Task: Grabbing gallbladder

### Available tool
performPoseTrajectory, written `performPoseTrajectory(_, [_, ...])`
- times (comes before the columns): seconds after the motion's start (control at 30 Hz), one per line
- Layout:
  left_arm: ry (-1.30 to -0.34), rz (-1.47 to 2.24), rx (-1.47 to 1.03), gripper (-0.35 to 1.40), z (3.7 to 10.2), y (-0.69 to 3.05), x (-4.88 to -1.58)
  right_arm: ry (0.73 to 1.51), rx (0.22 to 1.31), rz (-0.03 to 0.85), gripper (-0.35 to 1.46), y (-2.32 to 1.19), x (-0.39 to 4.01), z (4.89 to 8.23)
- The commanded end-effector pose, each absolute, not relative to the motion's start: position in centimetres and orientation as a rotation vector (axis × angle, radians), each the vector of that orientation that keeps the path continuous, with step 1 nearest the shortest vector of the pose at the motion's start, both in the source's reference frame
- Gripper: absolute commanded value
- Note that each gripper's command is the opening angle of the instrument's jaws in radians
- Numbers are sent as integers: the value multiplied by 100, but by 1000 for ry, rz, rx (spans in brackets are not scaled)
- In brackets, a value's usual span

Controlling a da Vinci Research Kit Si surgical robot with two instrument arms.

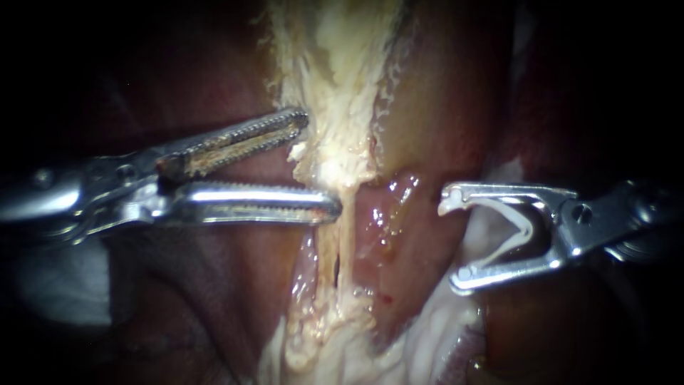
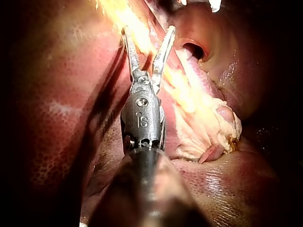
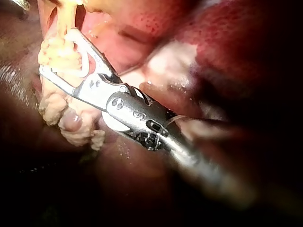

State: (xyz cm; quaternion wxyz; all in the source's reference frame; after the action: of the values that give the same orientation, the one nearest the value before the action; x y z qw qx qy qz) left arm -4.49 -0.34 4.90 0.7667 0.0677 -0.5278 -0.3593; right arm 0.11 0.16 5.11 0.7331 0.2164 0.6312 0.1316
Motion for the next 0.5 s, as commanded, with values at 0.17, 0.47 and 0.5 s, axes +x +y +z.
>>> performPoseTrajectory(0.17, [-1130,-791,157,44,498,-30,-451,1389,476,289,55,16,11,511])
performPoseTrajectory(0.47, [-1106,-817,176,42,514,-19,-450,1389,476,289,55,16,12,510])
performPoseTrajectory(0.5, [-1106,-818,175,42,515,-18,-450,1389,476,290,55,16,12,510])
